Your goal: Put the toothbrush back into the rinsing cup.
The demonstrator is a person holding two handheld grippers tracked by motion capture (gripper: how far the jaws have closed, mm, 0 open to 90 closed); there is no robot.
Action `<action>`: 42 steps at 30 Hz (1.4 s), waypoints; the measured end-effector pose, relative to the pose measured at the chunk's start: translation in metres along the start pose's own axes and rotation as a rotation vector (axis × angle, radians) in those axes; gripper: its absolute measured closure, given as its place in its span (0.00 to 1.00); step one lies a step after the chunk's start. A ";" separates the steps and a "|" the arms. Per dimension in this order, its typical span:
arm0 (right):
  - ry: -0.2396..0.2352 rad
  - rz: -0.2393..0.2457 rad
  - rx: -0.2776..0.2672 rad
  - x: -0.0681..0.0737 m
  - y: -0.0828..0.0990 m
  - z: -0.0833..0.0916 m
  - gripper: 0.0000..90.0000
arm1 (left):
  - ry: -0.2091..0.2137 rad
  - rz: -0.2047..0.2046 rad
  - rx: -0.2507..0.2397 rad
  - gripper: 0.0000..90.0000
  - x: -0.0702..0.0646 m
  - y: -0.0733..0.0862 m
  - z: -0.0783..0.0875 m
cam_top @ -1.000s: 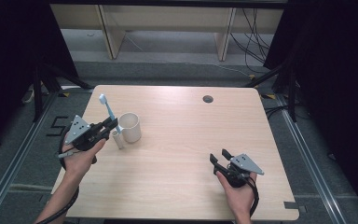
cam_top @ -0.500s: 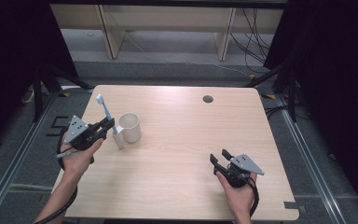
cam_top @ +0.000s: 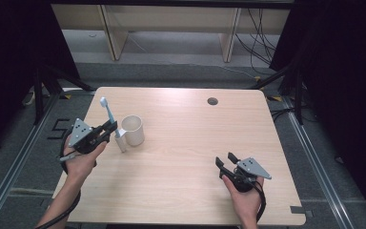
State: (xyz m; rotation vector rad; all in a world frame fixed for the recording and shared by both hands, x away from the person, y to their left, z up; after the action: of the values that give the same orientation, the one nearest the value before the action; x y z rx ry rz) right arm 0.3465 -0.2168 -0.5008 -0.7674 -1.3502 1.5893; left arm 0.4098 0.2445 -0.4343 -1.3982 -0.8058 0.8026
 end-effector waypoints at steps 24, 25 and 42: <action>-0.015 -0.007 -0.004 0.001 0.002 -0.002 0.51 | -0.026 -0.019 0.019 0.87 0.003 0.008 -0.005; -0.015 -0.007 -0.004 0.001 0.002 -0.002 0.51 | -0.027 -0.017 0.021 0.87 0.002 0.009 -0.005; -0.004 -0.002 0.008 0.001 0.003 -0.001 0.51 | -0.031 -0.013 0.028 0.87 0.001 0.023 -0.006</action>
State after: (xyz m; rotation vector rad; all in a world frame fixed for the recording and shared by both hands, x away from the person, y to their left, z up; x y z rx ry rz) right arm 0.3468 -0.2158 -0.5036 -0.7587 -1.3457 1.5947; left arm 0.4156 0.2426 -0.4569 -1.3571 -0.8238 0.8251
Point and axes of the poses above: each handheld gripper's, and its own axes: z roughly backward along the jaws, y roughly out of its underside, x roughly to its left, the point moved 1 cm from there along -z, roughly forward along the jaws, and after that the axes turned 6 degrees about -x, right-handed, at the moved point
